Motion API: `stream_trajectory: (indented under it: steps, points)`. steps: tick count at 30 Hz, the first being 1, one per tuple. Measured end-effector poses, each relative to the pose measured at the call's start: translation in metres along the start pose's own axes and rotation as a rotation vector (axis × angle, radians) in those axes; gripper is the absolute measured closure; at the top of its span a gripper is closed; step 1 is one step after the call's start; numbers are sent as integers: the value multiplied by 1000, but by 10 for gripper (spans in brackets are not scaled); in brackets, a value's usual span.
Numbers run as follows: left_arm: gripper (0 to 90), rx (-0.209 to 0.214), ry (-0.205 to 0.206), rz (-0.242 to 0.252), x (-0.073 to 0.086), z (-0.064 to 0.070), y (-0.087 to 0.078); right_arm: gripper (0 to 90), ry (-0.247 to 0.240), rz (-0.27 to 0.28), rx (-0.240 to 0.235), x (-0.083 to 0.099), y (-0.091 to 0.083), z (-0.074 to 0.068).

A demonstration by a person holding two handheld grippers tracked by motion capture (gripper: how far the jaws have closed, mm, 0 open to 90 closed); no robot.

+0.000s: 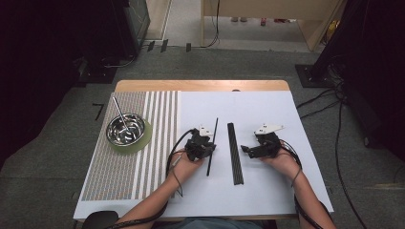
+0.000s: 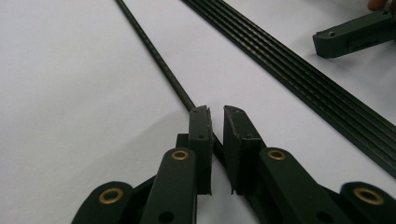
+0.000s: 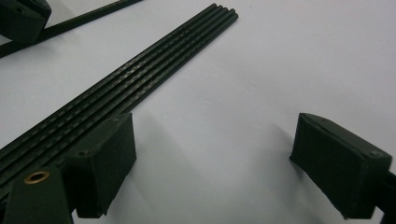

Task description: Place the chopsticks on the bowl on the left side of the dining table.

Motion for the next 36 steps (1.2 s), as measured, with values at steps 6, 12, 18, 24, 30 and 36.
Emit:
stream_trajectory:
  steps: [6, 12, 18, 24, 30, 36]
  points:
    - [832, -10, 1, -10, 1, -3, -2, 133, 0, 0, 0, 0, 0, 0]
    - [837, -20, -18, -15, 1, -9, -4, 133, 0, 0, 0, 0, 0, 0]
    - [844, -29, -39, -26, 2, -17, -6, 133, -2, 1, -1, 0, 0, 0]
    - [839, -45, -39, -28, 4, -26, -9, 133, -2, 1, 0, 0, 0, 0]
    - [844, -49, -48, -33, 4, -32, -10, 133, -2, 2, 0, 0, 0, 0]
    - [855, -38, -59, -48, 6, -40, -14, 133, 0, 0, -1, 0, 0, 0]
Point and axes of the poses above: each handheld gripper's, and its own axes: y roughly forward along the jaws, x roughly out of its underside, z roughly to its right, the point moved 9 cm from there along y, roughly forward along the jaws, and after that the axes turned 3 degrees about -z, right-handed, at the moved point
